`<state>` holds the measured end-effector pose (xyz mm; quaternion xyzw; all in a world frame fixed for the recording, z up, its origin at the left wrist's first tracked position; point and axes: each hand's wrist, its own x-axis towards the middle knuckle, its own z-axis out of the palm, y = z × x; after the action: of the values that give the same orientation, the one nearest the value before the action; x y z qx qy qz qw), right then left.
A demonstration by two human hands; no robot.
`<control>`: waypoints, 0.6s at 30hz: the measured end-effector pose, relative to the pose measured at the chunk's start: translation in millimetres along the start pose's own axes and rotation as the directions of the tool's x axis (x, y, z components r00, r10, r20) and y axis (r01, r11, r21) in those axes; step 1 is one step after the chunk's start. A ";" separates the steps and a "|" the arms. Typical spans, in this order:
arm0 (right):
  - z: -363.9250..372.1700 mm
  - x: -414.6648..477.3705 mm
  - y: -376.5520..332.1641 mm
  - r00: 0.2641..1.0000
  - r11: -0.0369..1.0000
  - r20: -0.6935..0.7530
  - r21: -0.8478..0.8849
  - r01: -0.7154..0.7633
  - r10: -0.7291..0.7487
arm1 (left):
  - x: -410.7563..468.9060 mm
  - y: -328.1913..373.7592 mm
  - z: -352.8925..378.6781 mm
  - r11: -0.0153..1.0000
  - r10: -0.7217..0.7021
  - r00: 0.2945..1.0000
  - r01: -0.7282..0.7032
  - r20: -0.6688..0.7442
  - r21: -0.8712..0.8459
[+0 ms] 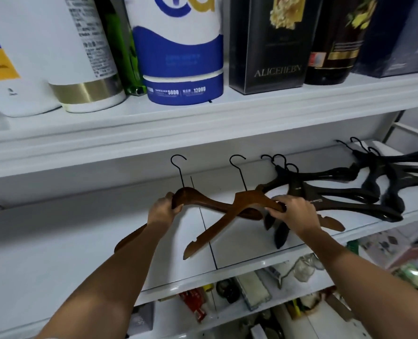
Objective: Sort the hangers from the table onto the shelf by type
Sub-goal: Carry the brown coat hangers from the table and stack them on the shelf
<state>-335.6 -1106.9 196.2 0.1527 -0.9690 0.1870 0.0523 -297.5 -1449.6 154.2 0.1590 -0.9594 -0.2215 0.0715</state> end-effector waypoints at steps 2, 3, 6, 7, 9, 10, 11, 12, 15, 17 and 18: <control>3.7 0.8 -0.7 1.000 1.000 0.017 0.003 -0.008 0.008 | 6.3 -6.7 5.5 1.000 -0.008 1.000 0.008 0.009 -0.009; 4.9 1.5 -1.1 1.000 1.000 0.021 0.005 -0.013 0.013 | 9.1 -9.6 7.5 1.000 -0.012 1.000 0.012 0.012 -0.014; 9.7 6.8 -3.5 1.000 1.000 0.001 0.006 -0.016 0.016 | 19.2 -16.2 12.4 1.000 -0.017 1.000 0.018 0.025 -0.014; 10.9 9.0 -4.5 1.000 1.000 0.001 0.004 -0.013 0.013 | 22.5 -17.3 14.3 1.000 -0.019 0.999 0.019 0.031 -0.015; 13.3 13.5 -6.0 1.000 1.000 0.005 0.000 -0.012 0.012 | 28.5 -18.2 18.4 1.000 -0.016 0.999 0.016 0.039 0.001; 14.1 14.9 -6.8 1.000 1.000 0.004 -0.003 -0.009 0.009 | 30.5 -18.4 20.4 1.000 -0.013 0.999 0.012 0.037 0.014; 15.6 17.1 -7.2 1.000 1.000 0.002 -0.007 -0.009 0.009 | 33.5 -18.0 22.9 0.999 -0.011 0.999 0.010 0.036 0.032; 17.3 18.8 -7.2 1.000 1.000 -0.002 -0.010 -0.007 0.007 | 36.4 -17.7 25.6 0.999 -0.007 0.999 0.006 0.036 0.046; 21.4 21.4 -7.5 1.000 1.000 -0.008 -0.015 -0.002 0.002 | 42.7 -13.5 32.9 0.999 -0.003 0.999 0.002 0.032 0.037; 23.5 23.5 -5.8 1.000 0.999 -0.011 -0.033 0.002 -0.003 | 46.8 -12.1 38.5 1.000 -0.004 1.000 0.003 0.029 0.021; 24.2 24.0 -5.0 1.000 0.999 -0.008 -0.036 0.003 -0.003 | 48.9 -12.7 41.3 1.000 -0.004 1.000 0.003 0.029 0.027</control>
<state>-357.8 -1127.1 179.4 0.1523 -0.9718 0.1703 0.0593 -348.6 -1460.2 114.9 0.1585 -0.9630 -0.2108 0.0552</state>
